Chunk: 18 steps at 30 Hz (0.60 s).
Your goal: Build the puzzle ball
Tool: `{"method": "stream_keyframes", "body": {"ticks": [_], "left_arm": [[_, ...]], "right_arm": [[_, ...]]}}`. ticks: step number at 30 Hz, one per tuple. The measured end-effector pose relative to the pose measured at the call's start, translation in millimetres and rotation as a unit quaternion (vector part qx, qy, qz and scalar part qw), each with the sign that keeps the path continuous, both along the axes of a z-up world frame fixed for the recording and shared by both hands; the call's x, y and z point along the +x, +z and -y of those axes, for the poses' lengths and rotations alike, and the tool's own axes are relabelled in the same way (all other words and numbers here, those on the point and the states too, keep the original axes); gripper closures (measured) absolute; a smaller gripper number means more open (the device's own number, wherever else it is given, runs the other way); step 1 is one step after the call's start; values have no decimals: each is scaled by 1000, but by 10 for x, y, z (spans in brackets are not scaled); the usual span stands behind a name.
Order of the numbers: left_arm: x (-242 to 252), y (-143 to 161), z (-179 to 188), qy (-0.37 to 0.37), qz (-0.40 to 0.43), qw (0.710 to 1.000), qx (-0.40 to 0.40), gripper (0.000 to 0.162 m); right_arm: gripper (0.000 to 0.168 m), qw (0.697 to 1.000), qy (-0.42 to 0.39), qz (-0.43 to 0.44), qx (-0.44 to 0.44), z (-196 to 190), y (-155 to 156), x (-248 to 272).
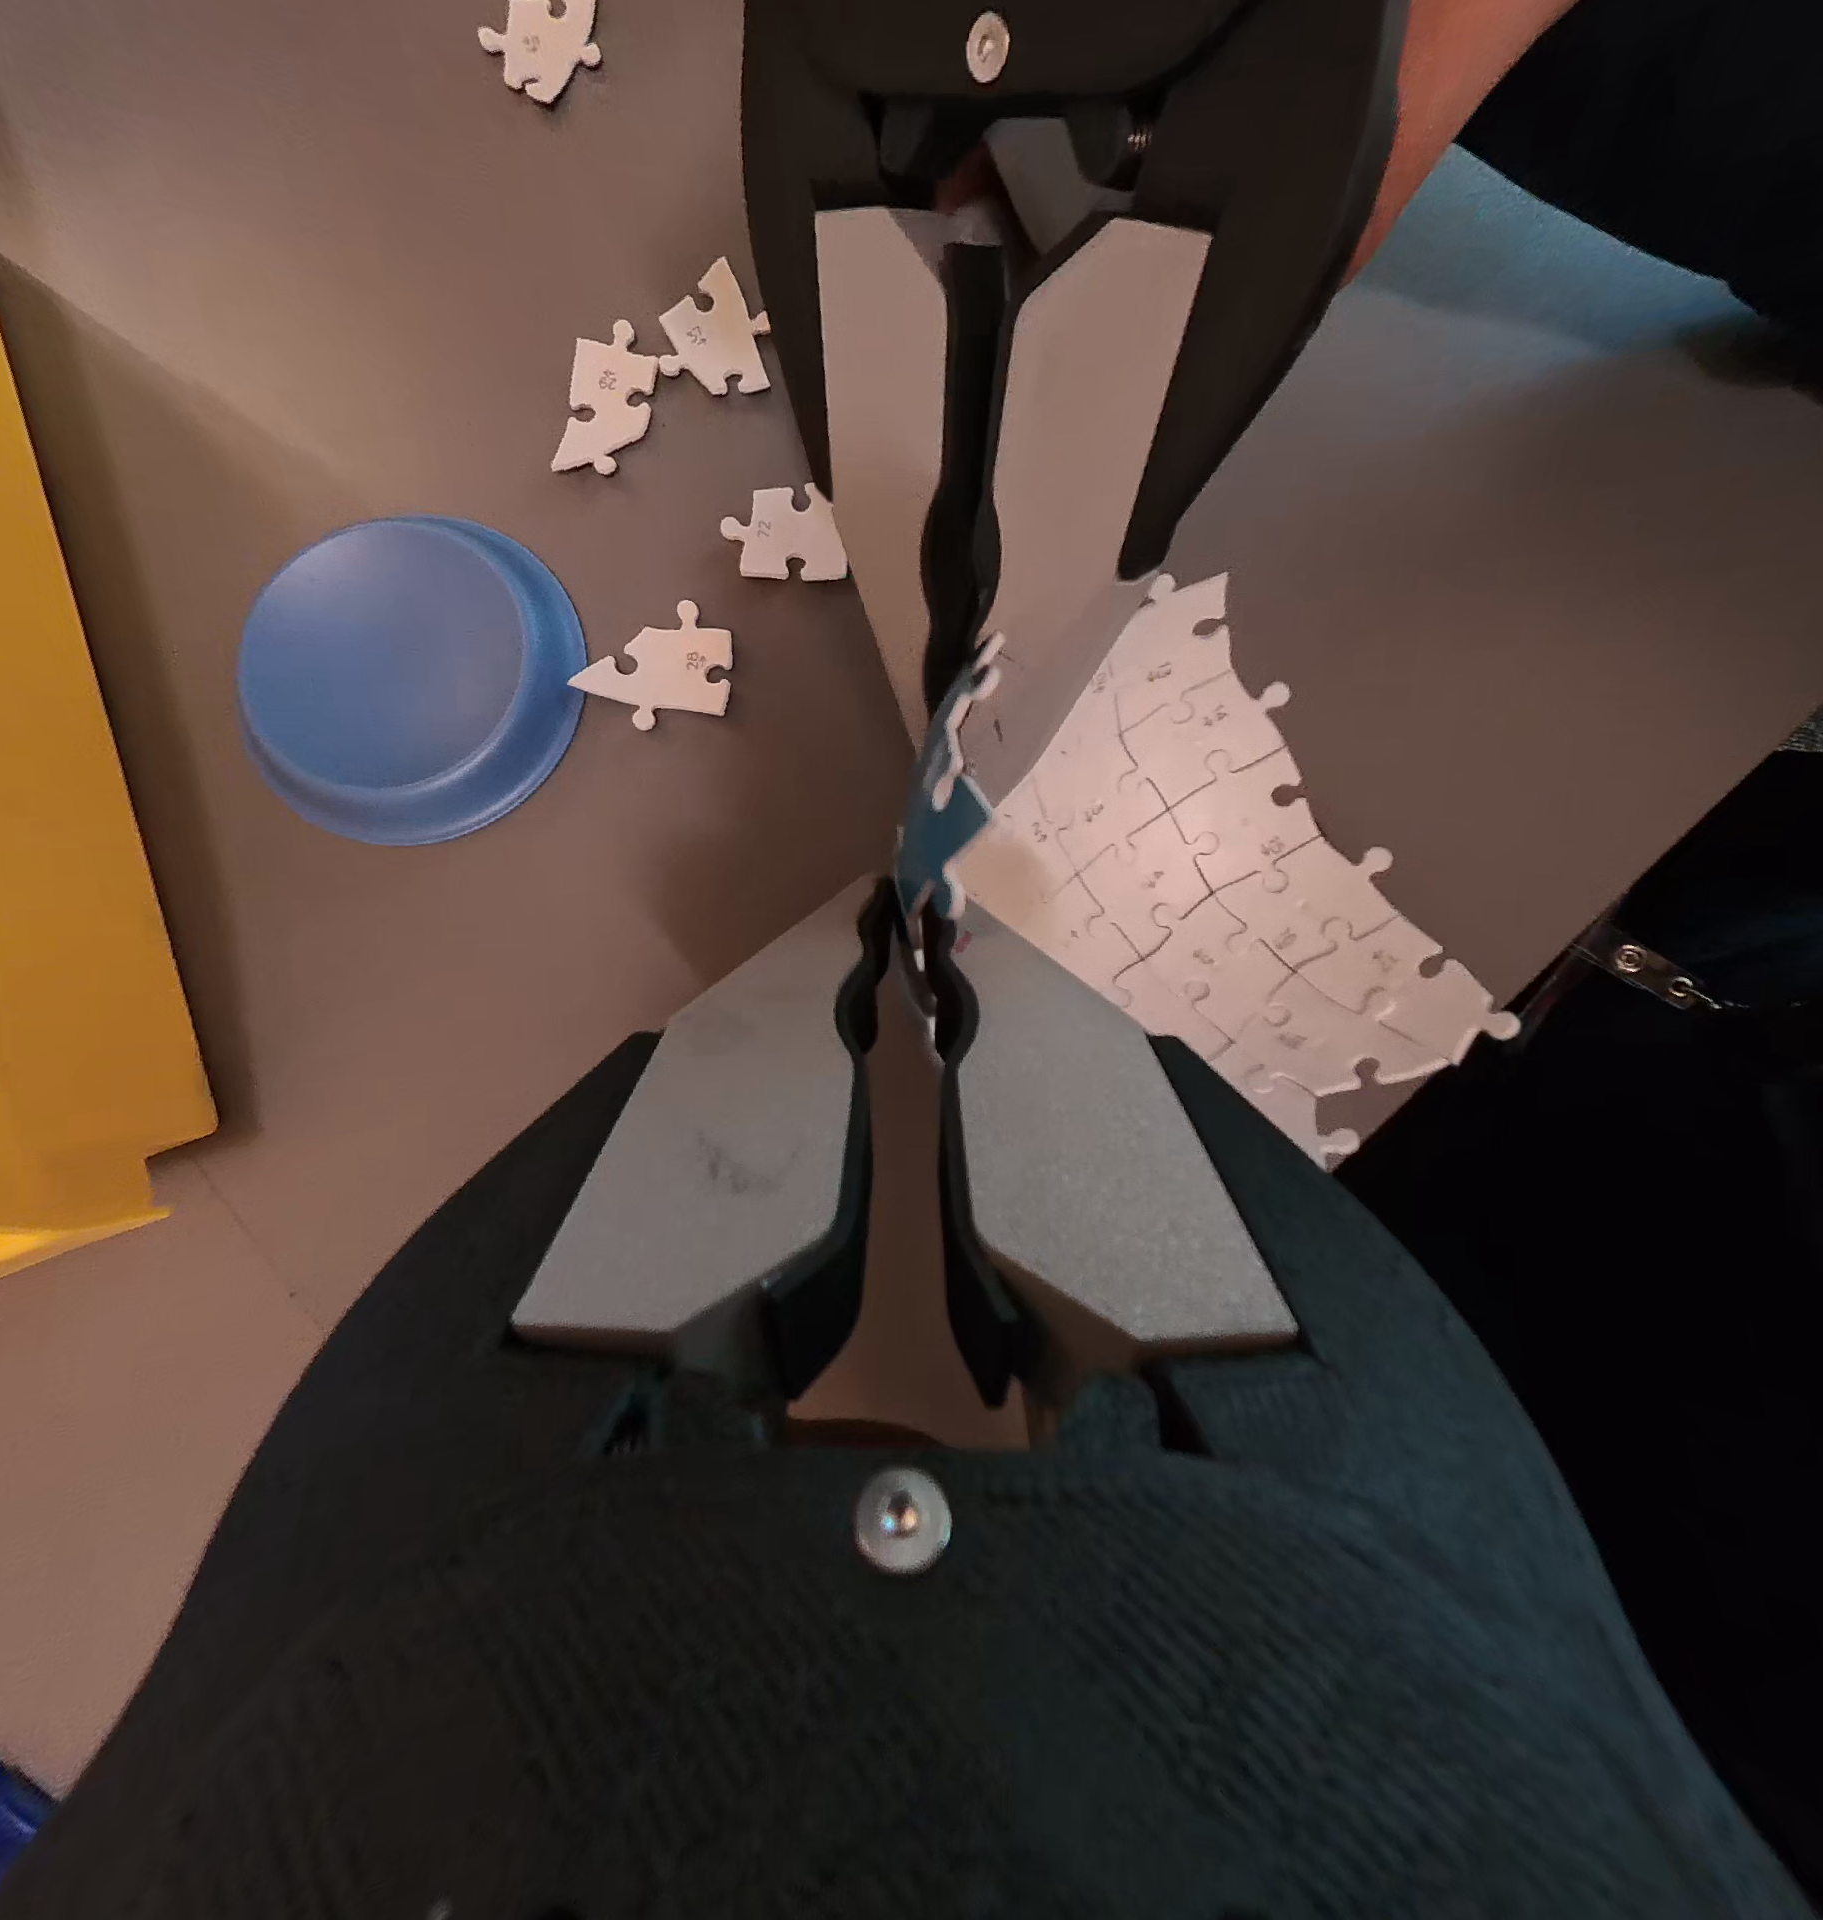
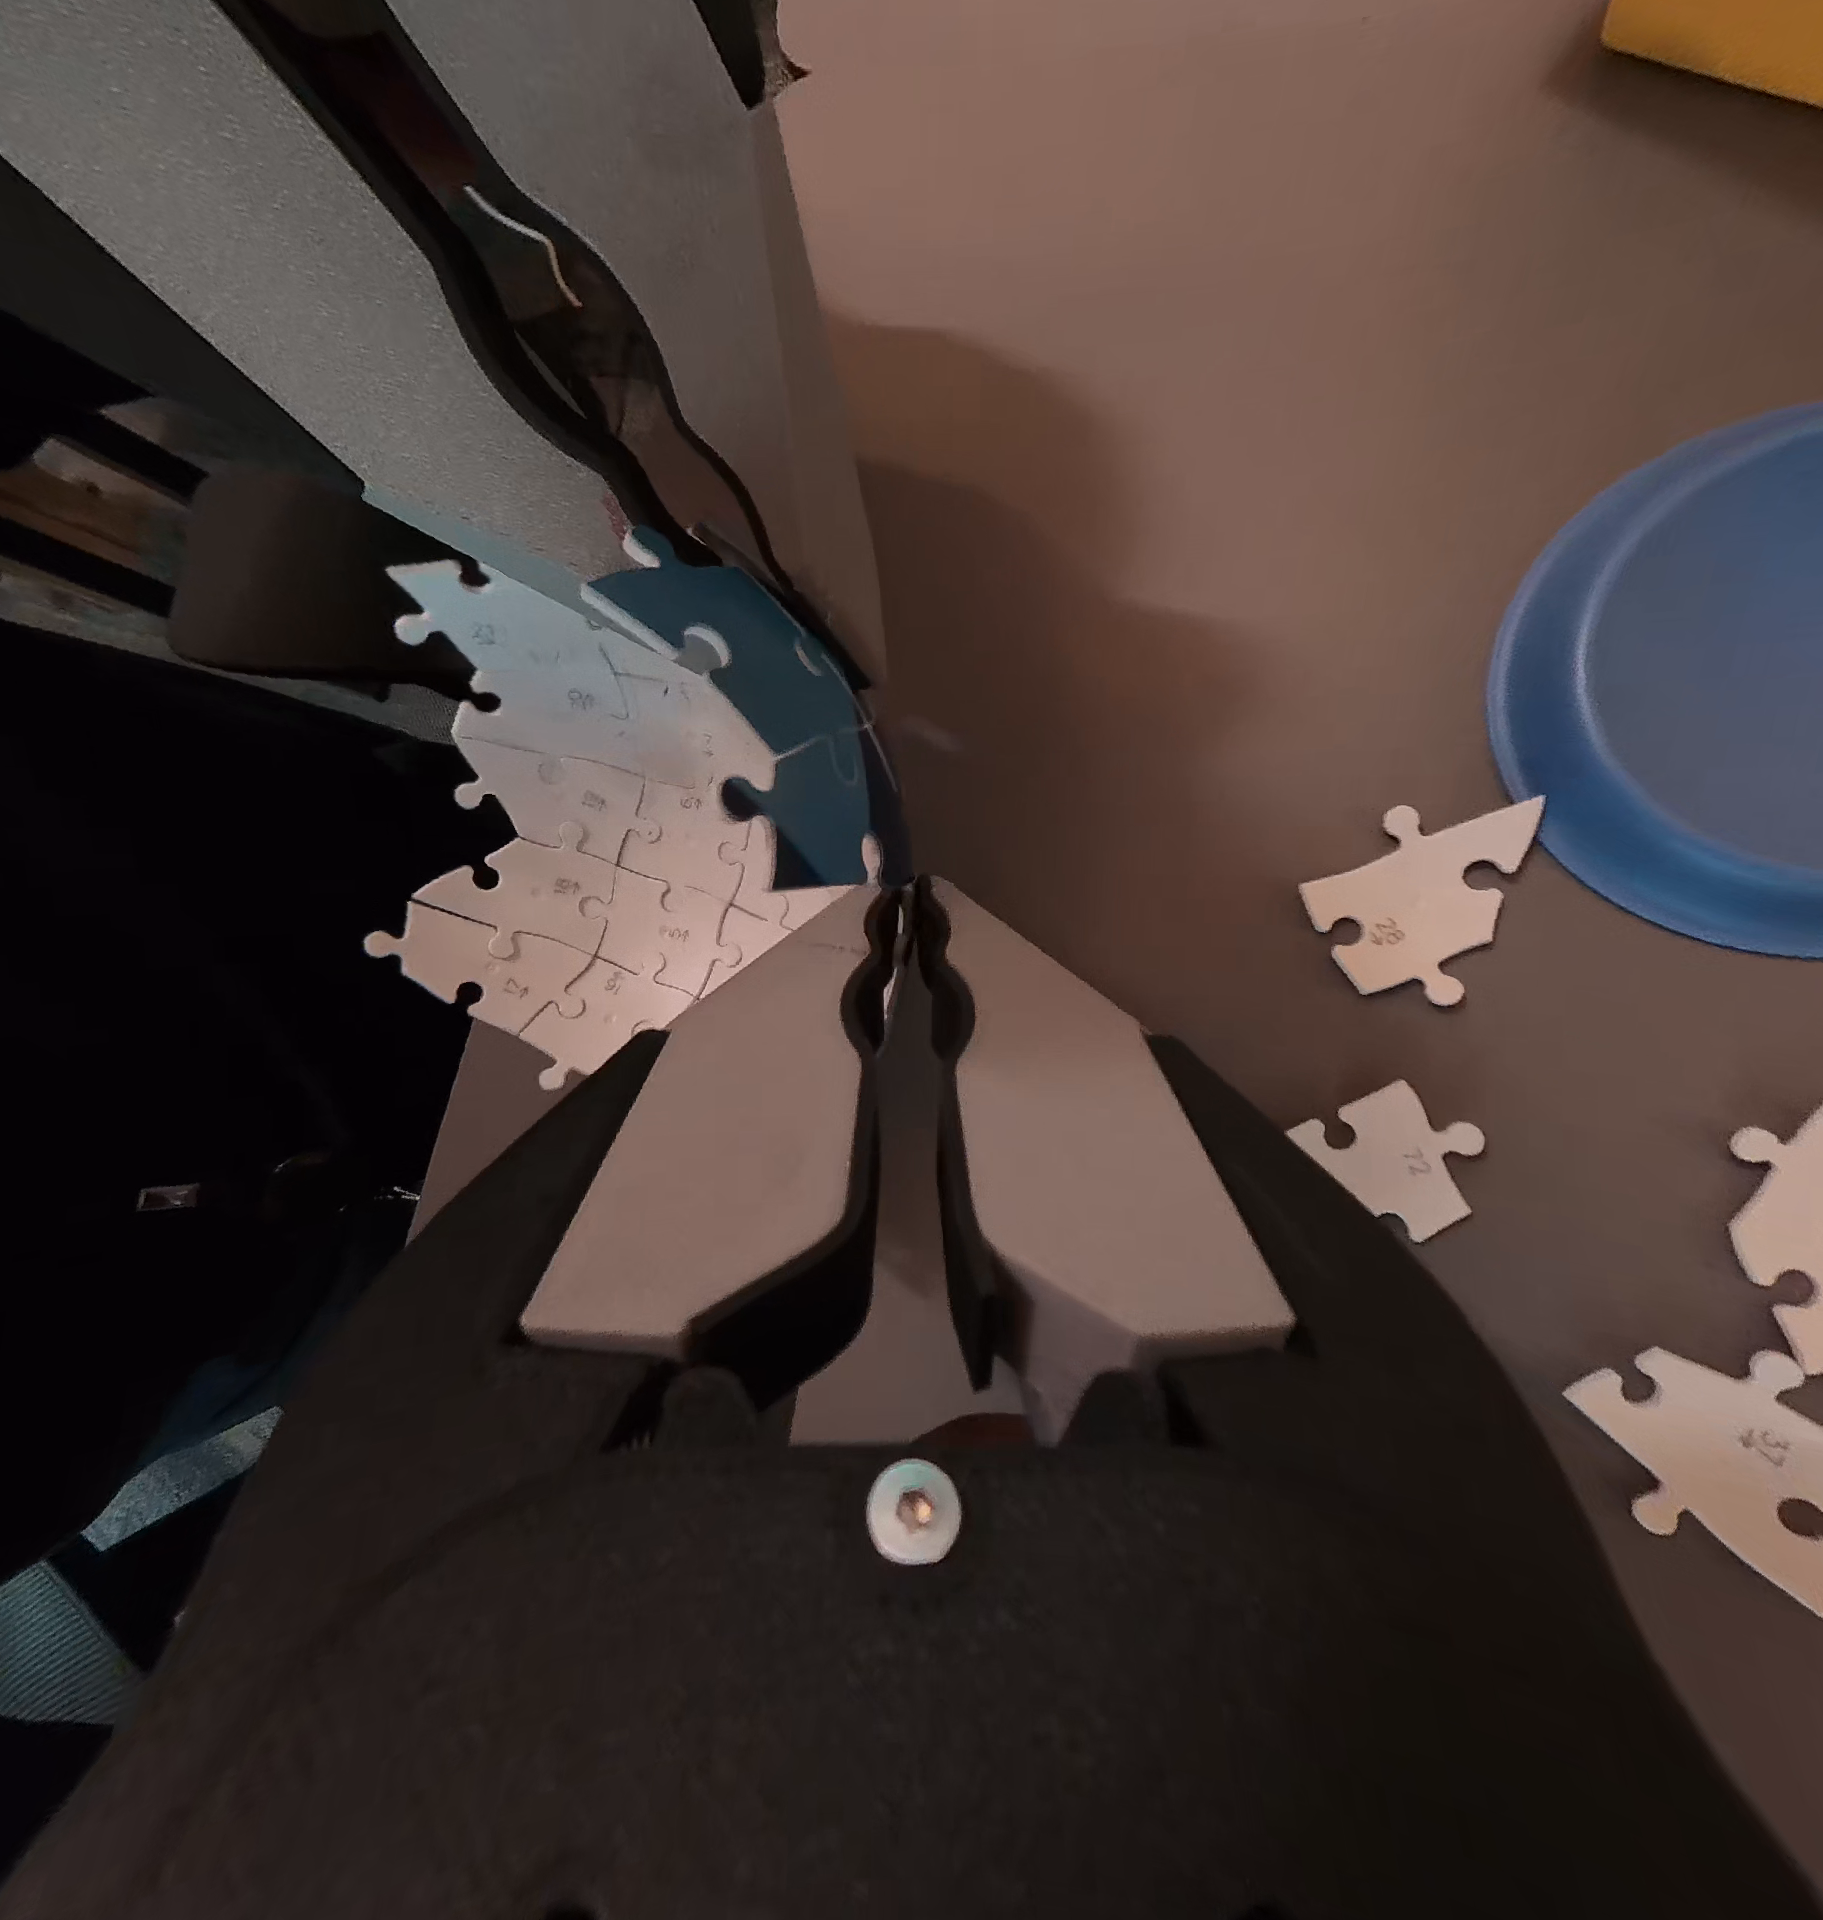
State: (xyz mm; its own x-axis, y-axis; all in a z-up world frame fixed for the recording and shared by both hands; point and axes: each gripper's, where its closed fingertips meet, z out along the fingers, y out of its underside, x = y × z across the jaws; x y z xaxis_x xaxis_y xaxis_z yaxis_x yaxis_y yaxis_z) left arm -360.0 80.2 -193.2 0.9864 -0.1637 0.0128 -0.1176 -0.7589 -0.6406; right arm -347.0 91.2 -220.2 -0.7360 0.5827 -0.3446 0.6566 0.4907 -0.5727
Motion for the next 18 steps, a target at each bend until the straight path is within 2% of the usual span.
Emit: {"method": "stream_keyframes", "body": {"ticks": [11,14,18], "left_arm": [[3,-37,-1,2,5,1000,-4,160],[-2,-40,7,5,6,1000,-3,155],[1,-45,16,7,10,1000,-1,153]], "right_arm": [[165,1000,2,0,-8,-29,73,38],[160,1000,-12,-16,-14,-176,224,47],[159,996,-72,-53,12,-520,336,-79]]}}
